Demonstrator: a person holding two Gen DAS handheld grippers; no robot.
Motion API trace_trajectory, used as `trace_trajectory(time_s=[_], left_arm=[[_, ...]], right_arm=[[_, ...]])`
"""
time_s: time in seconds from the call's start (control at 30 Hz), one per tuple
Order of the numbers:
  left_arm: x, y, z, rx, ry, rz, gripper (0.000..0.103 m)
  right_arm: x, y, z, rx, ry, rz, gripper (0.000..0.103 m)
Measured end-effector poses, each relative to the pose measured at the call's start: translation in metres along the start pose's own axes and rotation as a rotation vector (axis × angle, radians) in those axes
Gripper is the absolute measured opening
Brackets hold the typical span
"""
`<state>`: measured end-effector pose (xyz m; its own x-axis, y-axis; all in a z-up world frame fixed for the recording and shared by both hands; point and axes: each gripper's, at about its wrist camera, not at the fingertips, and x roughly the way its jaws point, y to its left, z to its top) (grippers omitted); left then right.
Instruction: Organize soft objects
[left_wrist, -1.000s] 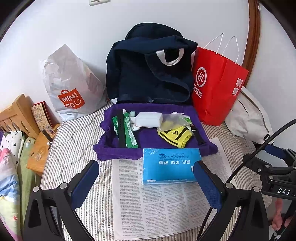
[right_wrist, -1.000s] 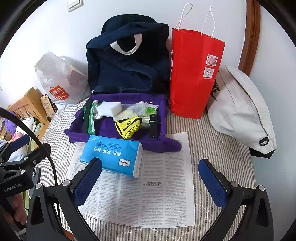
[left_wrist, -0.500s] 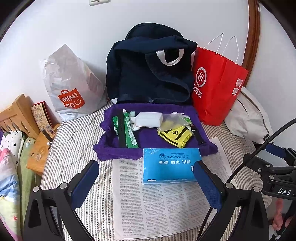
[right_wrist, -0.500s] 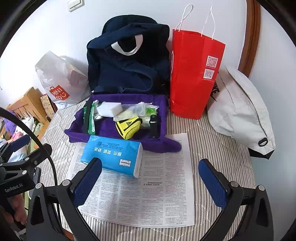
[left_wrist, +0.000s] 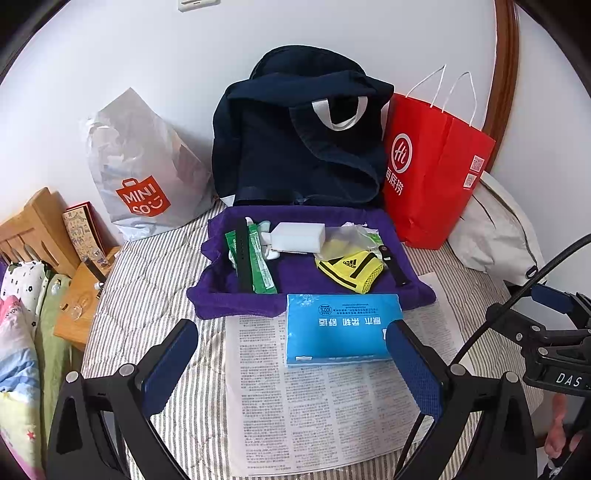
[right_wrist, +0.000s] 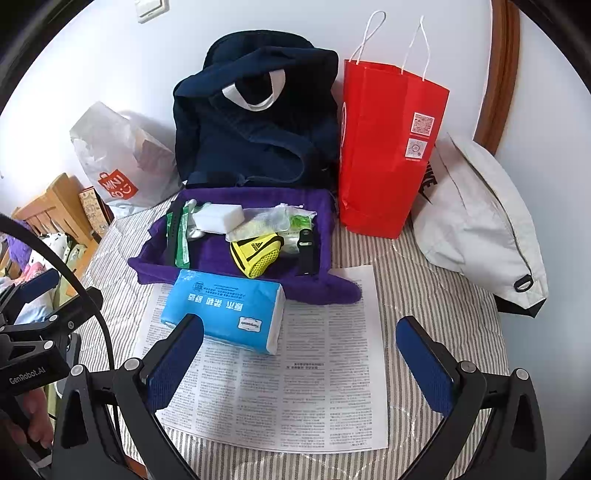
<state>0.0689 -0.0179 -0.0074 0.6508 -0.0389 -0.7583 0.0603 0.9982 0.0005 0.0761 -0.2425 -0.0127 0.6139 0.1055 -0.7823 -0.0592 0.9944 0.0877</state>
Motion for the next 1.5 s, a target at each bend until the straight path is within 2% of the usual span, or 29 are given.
trace_trajectory(time_s=[1.5], left_arm=[[-0.0048, 0.0042, 0.002, 0.007, -0.004, 0.001, 0.103]], right_arm=[[-0.003, -0.0004, 0.0019, -0.01, 0.0, 0.002, 0.102]])
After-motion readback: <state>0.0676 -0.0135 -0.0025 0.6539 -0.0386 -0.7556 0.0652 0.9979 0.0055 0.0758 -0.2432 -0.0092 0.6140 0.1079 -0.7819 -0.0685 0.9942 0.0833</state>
